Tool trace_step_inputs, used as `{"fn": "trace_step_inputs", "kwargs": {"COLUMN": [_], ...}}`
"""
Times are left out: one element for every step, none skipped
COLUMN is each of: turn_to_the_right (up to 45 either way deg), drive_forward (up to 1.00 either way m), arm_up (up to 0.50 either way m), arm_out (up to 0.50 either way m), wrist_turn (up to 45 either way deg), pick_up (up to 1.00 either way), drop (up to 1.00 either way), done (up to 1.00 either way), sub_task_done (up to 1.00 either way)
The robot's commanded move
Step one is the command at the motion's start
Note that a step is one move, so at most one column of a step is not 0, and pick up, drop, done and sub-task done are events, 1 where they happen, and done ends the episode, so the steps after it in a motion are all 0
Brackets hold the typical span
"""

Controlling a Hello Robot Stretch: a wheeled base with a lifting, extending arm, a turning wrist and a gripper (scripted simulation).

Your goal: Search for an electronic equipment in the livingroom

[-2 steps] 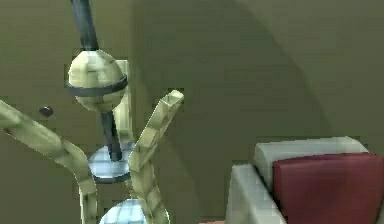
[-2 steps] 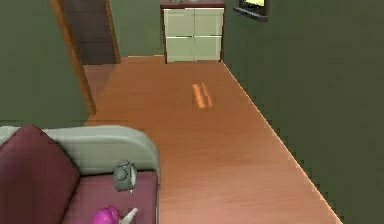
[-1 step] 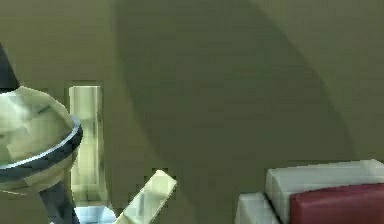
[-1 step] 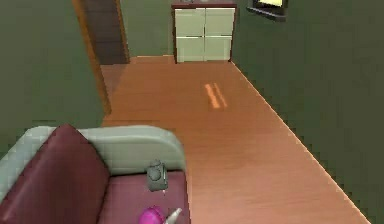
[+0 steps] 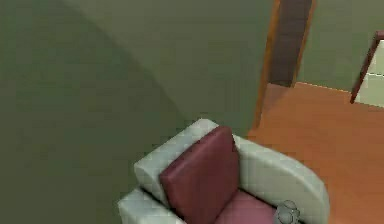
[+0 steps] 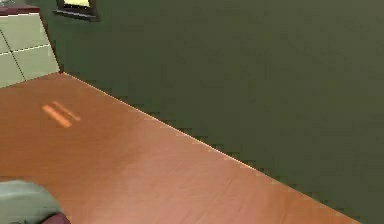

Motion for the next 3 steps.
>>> {"fn": "trace_step_inputs", "kwargs": {"turn_to_the_right": [45.0,45.0,36.0], "drive_forward": [0.00,0.00,0.00], "arm_up": [0.00,0.00,0.00], "arm_out": [0.00,0.00,0.00], "wrist_turn": [0.0,0.0,0.0], "pick_up": [0.00,0.00,0.00], "drop": [0.00,0.00,0.00], "done": [0.00,0.00,0.00], "sub_task_done": [0.00,0.00,0.00]}}
